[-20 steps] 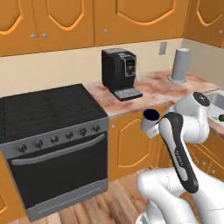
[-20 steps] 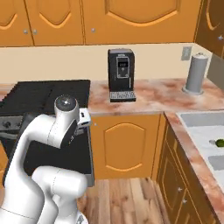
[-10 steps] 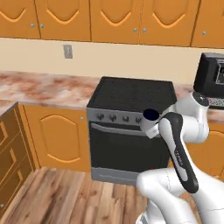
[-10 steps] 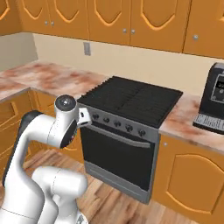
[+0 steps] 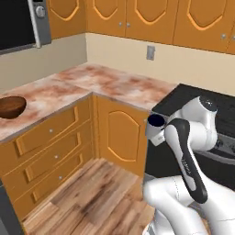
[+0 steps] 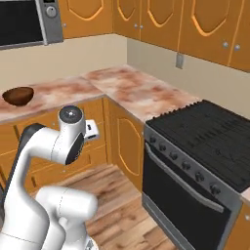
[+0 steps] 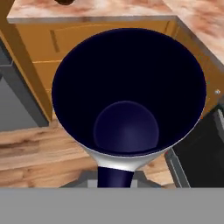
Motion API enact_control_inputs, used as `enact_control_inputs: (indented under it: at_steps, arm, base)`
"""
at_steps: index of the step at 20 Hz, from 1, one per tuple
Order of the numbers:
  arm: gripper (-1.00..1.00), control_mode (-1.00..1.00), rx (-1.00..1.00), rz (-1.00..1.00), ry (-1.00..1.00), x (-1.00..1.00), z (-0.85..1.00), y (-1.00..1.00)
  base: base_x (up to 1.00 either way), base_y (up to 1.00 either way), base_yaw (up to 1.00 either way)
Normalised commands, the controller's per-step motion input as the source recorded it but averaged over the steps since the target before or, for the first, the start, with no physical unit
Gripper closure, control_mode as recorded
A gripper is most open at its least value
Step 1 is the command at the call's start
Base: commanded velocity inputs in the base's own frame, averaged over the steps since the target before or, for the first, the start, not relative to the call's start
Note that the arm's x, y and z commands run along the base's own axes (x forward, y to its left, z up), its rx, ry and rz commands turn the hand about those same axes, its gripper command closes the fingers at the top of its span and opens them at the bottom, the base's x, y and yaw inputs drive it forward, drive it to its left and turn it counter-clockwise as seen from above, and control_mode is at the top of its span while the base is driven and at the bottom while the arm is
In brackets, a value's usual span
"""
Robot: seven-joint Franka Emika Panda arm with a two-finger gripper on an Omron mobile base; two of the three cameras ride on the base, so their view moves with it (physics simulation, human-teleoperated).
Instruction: Clear the mugs and bowl far away from the sink.
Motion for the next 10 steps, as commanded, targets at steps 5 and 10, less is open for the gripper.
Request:
enact_control_inputs:
  at_steps: [5, 10]
  arm:
    - [1.00, 1.00, 0.00, 0.00, 0.00, 0.00, 0.00, 0.00]
    - [1.00, 1.00, 0.00, 0.00, 0.00, 0.00, 0.00, 0.00]
  base:
    - [0.70, -0.02, 0.57]
    - [0.78, 0.00, 0.47]
